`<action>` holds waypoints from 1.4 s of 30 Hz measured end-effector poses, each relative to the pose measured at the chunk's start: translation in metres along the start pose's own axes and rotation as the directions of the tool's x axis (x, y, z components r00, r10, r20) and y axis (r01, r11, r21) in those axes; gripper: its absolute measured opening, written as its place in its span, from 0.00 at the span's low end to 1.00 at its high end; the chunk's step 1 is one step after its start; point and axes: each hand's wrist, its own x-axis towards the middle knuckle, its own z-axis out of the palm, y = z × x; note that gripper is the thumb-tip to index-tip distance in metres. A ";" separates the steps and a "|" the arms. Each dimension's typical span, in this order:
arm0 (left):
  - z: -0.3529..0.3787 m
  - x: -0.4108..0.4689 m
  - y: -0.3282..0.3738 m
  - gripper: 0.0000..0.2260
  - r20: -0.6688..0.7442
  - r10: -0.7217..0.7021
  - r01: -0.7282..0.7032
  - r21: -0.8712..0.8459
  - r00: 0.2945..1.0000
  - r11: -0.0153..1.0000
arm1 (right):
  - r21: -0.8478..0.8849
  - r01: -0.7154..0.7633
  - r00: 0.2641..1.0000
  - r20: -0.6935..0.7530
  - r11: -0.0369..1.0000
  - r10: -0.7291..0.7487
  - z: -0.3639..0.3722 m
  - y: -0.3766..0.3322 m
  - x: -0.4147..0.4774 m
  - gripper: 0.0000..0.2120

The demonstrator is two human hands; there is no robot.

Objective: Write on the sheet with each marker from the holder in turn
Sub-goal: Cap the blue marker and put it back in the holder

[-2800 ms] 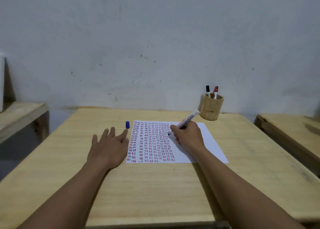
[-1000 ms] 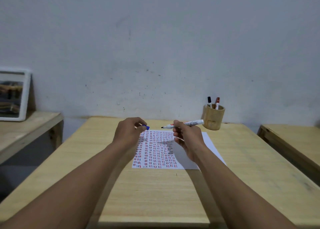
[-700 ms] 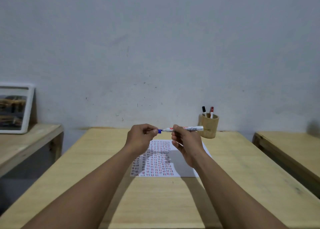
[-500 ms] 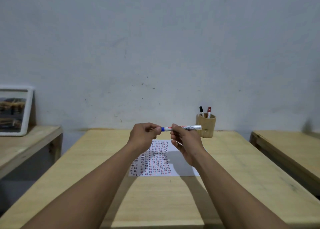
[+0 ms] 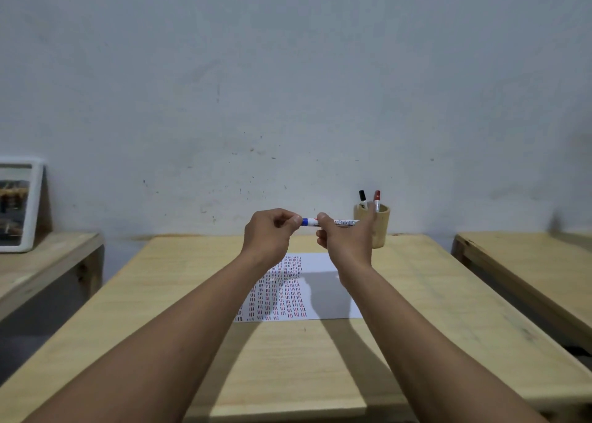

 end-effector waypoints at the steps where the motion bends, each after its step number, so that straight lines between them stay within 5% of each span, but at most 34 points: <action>1: 0.002 0.002 0.002 0.06 -0.008 0.011 -0.011 0.009 1.000 1.000 | -0.125 0.057 0.998 0.035 0.991 -0.053 -0.003 0.000 0.003 0.23; 3: 0.007 0.006 0.005 0.06 -0.024 0.036 -0.035 0.032 0.999 0.999 | -0.340 0.163 0.984 0.131 0.926 -0.125 -0.010 -0.003 0.005 0.07; 9: 0.030 0.023 0.017 0.07 -0.009 0.114 -0.112 0.113 0.993 0.987 | -0.749 0.453 0.892 0.379 0.483 -0.248 -0.043 -0.009 0.027 0.10; 11: 0.041 0.029 0.021 0.07 -0.001 0.116 -0.115 0.097 0.993 0.989 | -0.783 0.458 0.889 0.399 0.420 -0.225 -0.052 -0.010 0.039 0.09; 18: 0.093 0.057 0.003 0.14 0.030 0.073 -0.077 0.148 0.997 0.986 | -0.736 0.382 0.923 0.276 0.559 -0.268 -0.073 -0.006 0.106 0.14; 29: 0.188 0.093 -0.030 0.32 0.225 -0.014 -0.041 0.235 0.974 0.971 | -0.638 0.373 0.911 0.115 0.673 -0.396 -0.088 -0.030 0.189 0.08; 35: 0.215 0.102 -0.030 0.23 0.203 0.023 -0.076 0.254 0.979 0.964 | -0.631 0.251 0.966 0.116 0.734 -0.231 -0.086 -0.001 0.217 0.04; 42: 0.228 0.105 -0.044 0.28 0.195 0.006 -0.065 0.296 0.981 0.953 | -0.662 0.148 0.979 0.204 0.735 -0.013 -0.083 0.018 0.229 0.07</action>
